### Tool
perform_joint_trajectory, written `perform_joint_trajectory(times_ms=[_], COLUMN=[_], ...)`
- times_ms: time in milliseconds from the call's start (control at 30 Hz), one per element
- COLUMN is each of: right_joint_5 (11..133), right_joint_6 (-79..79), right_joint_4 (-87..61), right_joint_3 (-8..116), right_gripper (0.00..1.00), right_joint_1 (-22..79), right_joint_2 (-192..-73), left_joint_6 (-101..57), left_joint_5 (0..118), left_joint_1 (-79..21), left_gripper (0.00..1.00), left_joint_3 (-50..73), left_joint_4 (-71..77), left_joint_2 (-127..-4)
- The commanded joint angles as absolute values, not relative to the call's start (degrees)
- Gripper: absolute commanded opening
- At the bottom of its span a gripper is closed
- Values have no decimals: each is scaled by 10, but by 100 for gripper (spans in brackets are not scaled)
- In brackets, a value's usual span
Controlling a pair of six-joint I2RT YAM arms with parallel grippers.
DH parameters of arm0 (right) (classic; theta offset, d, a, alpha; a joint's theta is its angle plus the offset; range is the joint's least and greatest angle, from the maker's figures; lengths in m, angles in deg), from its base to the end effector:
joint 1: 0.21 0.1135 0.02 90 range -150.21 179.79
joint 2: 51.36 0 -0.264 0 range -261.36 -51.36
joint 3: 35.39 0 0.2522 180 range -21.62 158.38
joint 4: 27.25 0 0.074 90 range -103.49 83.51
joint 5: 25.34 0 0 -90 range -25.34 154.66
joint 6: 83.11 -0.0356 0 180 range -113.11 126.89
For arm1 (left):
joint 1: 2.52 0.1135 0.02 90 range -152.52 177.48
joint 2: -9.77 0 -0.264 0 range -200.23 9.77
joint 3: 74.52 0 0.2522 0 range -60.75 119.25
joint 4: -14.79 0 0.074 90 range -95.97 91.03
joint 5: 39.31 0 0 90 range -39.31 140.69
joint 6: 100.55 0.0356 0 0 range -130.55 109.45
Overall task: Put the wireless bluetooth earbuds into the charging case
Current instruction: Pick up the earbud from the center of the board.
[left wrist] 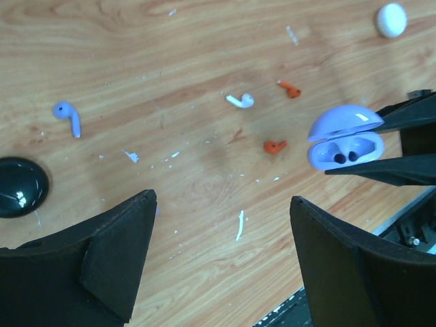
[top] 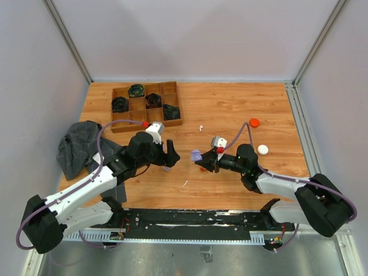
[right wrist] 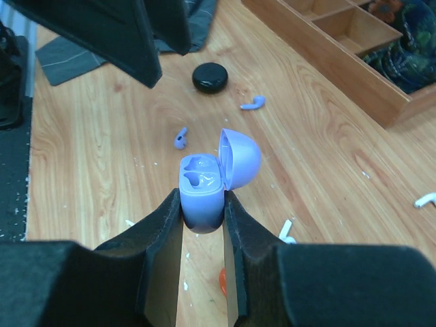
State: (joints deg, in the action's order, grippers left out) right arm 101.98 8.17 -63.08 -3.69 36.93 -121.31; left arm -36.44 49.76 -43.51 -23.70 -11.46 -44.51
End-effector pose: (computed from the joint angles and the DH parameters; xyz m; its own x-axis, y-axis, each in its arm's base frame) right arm 0.1701 0.1559 0.2010 -0.0121 -0.0315 -0.9994 -0.9635 0.2676 0.0033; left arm 0.1610 -0.1391 0.2583 -0.6183 -0.0411 -0.7849 0.4171 0.8292 -0.3720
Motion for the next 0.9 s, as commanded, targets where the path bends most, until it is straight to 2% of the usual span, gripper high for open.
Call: perform_joint_trajectory(times_ms=[0,567,867], right_joint_5=[972,951,956], right_joint_6=[66,73,74], right_joint_4=[-732,-735,-727], right_joint_3=[-57,-58,-55], right_gripper=[1,1,1], right_joint_1=[378,378,378], right_joint_2=[-1234,-1252,-1249], left_joint_6=[-364,-329,-366], left_joint_5=[490,543,556], left_joint_1=[-433,-409,-408], left_gripper=[85,85,85], left_joint_3=[-237,-219,-225], left_joint_4=[-116,-51,-125], left_joint_2=[-500,-723,-708])
